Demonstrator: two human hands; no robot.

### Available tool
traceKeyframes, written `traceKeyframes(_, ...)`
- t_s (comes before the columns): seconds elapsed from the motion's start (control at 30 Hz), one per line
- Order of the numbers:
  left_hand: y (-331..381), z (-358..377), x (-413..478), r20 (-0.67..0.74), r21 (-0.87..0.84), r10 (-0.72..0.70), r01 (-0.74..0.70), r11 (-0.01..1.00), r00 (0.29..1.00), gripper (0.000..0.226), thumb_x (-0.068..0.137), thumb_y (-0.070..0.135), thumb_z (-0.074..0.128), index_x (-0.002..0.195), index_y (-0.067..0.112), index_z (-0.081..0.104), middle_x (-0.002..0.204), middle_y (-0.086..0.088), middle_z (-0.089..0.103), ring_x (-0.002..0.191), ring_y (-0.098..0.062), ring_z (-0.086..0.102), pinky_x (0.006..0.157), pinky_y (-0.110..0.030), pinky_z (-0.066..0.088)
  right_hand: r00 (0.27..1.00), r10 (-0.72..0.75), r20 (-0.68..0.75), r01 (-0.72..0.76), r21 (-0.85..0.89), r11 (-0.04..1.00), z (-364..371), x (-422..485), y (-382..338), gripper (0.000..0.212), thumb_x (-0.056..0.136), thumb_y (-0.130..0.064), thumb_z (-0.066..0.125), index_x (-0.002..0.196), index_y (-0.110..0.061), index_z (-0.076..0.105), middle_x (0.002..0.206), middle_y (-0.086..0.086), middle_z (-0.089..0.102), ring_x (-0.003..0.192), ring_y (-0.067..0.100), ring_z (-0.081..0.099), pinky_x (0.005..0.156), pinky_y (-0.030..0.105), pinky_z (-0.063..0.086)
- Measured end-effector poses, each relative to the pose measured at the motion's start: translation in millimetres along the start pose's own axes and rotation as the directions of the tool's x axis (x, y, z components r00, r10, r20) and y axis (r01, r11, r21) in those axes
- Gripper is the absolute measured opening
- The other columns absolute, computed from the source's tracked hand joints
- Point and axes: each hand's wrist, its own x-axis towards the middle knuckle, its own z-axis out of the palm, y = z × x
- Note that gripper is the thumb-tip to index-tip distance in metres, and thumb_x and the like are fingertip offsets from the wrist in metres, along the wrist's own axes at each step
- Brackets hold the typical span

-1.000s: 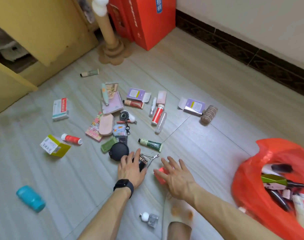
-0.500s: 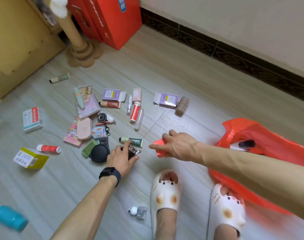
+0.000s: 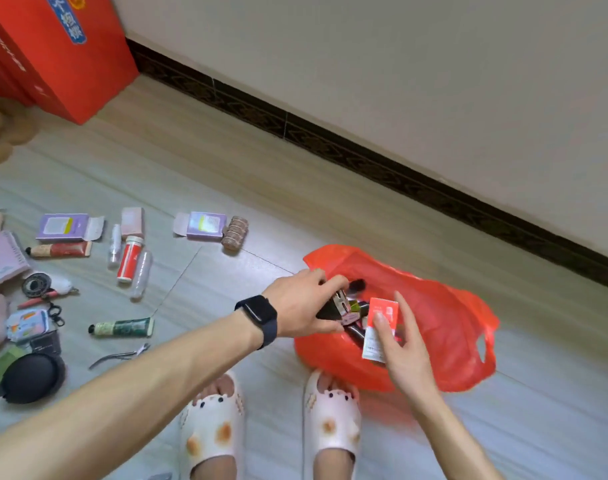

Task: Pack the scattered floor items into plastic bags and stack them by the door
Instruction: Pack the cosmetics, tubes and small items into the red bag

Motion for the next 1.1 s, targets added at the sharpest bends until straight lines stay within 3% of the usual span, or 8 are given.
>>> traceKeyframes(0.07,16.9,12.3,25.4,0.097,0.085,0.118,-0.127,0.988,0.988,0.069,0.082,0.062,0.063,0.136,0.031,0.033,0.118,-0.005,0.051,0.103,-0.027,0.053,0.069,-0.038,0.046,0.990,0.107,-0.091,-0.103,0.052,0.993,-16.3,-7.2,18.1,0.051,0.093,-0.046,0.058,0.139,-0.050,0.037,0.117,-0.013,0.064,0.092,-0.007,0.065,0.077,0.021,0.051)
traceKeyframes(0.17,32.4,37.2,58.5,0.162,0.129,0.169,-0.190,0.973,0.972,0.066,0.084,0.055,0.065,0.137,0.028,0.035,0.119,-0.009,0.051,0.103,-0.030,0.054,0.064,-0.037,0.042,0.967,0.217,-0.134,-0.210,0.069,0.975,-29.9,-2.9,40.3,0.052,0.093,-0.046,0.059,0.140,-0.050,0.035,0.112,-0.005,0.068,0.093,0.008,0.069,0.084,0.036,0.056)
traceKeyframes(0.33,18.8,79.8,76.6,0.164,0.171,0.070,-0.098,0.980,0.984,0.080,0.085,0.046,0.068,0.148,0.026,0.022,0.140,-0.009,0.044,0.124,-0.032,0.047,0.083,-0.040,0.043,0.983,0.139,-0.120,-0.165,-0.240,0.957,-39.9,24.5,57.6,0.061,0.093,-0.048,0.057,0.147,-0.045,0.028,0.126,-0.007,0.057,0.113,0.014,0.058,0.100,0.033,0.044)
traceKeyframes(0.43,-2.3,102.0,60.7,0.254,0.419,0.154,-0.252,0.872,0.955,0.111,0.080,0.045,0.072,0.155,0.025,-0.008,0.162,-0.009,0.012,0.150,-0.030,0.008,0.120,-0.053,0.002,1.000,0.030,0.003,-0.025,-0.498,0.867,-38.9,41.1,69.1,0.069,0.097,-0.043,0.052,0.155,-0.032,0.018,0.139,-0.001,0.046,0.132,0.018,0.042,0.104,0.028,0.033)
traceKeyframes(0.5,-12.8,104.6,50.2,0.242,0.519,0.199,-0.300,0.800,0.950,0.115,0.081,0.047,0.068,0.153,0.024,-0.018,0.163,-0.009,-0.011,0.149,-0.028,-0.015,0.111,-0.053,-0.026,0.991,0.088,0.103,0.005,-0.675,0.738,-39.3,56.2,80.3,0.074,0.098,-0.045,0.045,0.157,-0.028,0.003,0.157,0.009,0.029,0.146,0.025,0.023,0.116,0.038,0.023)
traceKeyframes(0.6,-17.6,87.4,34.3,0.181,0.538,0.242,-0.301,0.787,0.953,0.120,0.078,0.062,0.066,0.153,0.023,-0.020,0.160,-0.006,-0.023,0.147,-0.025,-0.023,0.112,-0.052,-0.026,0.936,0.314,0.159,-0.019,-0.867,0.498,-36.9,67.6,80.1,0.072,0.097,-0.056,0.030,0.152,-0.039,-0.014,0.164,0.011,-0.001,0.151,0.034,0.001,0.119,0.055,0.015)
traceKeyframes(0.83,-30.3,47.7,-41.7,-0.134,0.226,-0.207,0.234,0.946,0.969,0.101,0.084,0.074,0.041,0.153,0.029,-0.017,0.162,0.002,-0.014,0.147,-0.019,-0.017,0.118,-0.054,-0.007,0.908,0.103,0.407,0.335,-0.850,0.407,-10.7,32.8,14.2,0.074,0.095,-0.044,0.042,0.156,-0.035,0.001,0.165,0.004,-0.001,0.152,0.026,0.001,0.121,0.048,0.017)
traceKeyframes(1.1,-93.5,48.0,-218.4,-0.114,0.113,-0.723,0.732,0.671,0.681,0.092,0.087,0.067,0.043,0.154,0.034,-0.012,0.164,0.000,-0.009,0.151,-0.025,-0.004,0.117,-0.057,0.001,0.683,-0.247,0.688,0.730,-0.625,0.278,49.1,2.9,-111.0,0.069,0.096,-0.045,0.048,0.155,-0.035,0.015,0.163,0.003,0.016,0.150,0.021,0.016,0.121,0.032,0.018)
